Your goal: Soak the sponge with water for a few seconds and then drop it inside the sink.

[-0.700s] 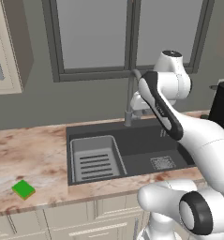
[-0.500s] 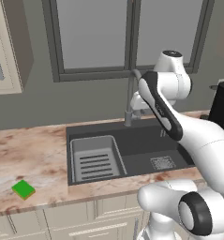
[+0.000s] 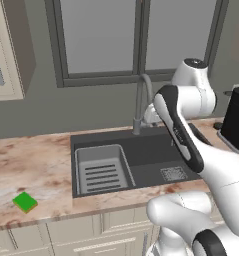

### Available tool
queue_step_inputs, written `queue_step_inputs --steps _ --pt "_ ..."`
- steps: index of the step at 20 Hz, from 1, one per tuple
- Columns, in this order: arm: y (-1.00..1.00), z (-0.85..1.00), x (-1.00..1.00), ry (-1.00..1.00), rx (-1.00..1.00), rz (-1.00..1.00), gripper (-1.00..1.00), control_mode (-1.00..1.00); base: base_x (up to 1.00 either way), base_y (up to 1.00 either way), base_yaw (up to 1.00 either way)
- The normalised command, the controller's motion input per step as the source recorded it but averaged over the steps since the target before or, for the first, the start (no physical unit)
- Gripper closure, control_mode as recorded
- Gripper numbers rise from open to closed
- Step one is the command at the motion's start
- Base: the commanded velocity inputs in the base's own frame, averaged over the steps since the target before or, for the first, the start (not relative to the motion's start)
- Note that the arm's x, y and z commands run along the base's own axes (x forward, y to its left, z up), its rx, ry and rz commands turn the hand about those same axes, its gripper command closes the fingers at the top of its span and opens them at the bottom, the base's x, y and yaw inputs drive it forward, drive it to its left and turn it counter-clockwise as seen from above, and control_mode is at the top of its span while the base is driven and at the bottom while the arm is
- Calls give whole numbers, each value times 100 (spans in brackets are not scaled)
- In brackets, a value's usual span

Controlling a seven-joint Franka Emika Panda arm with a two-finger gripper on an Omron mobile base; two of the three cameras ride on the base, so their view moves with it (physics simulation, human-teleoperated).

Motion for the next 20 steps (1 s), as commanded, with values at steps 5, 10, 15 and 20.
queue_step_inputs --steps 5,10,15,20 --pt "-3 3 -65 -13 0 0 -100 -100 0 0 0" --pt "-12 15 -24 -7 0 0 -100 -100 0 0 0" --pt "-21 12 0 0 0 0 -100 -100 0 0 0" --pt "-38 22 0 0 0 0 -100 -100 0 0 0"
